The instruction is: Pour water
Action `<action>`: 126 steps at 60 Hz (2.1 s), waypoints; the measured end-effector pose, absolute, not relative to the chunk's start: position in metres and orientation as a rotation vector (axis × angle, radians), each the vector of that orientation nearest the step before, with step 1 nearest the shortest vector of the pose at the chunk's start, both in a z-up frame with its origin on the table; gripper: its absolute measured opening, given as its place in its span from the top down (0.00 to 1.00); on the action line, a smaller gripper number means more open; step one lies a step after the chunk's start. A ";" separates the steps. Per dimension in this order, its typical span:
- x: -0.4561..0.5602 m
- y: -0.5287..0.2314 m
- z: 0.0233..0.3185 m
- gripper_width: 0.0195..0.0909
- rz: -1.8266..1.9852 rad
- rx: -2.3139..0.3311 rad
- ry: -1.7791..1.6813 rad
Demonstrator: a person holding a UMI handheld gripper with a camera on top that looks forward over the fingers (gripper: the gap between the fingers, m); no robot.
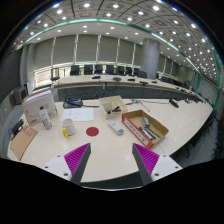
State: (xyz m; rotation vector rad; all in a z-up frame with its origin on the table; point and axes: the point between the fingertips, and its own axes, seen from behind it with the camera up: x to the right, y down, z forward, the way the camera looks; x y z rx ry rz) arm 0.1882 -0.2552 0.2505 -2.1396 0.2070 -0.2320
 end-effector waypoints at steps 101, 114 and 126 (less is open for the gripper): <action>-0.217 0.159 0.052 0.67 -0.044 -1.924 0.036; -0.225 0.146 0.097 0.71 0.061 -1.883 0.069; -0.224 0.138 0.150 0.72 0.622 -1.790 0.463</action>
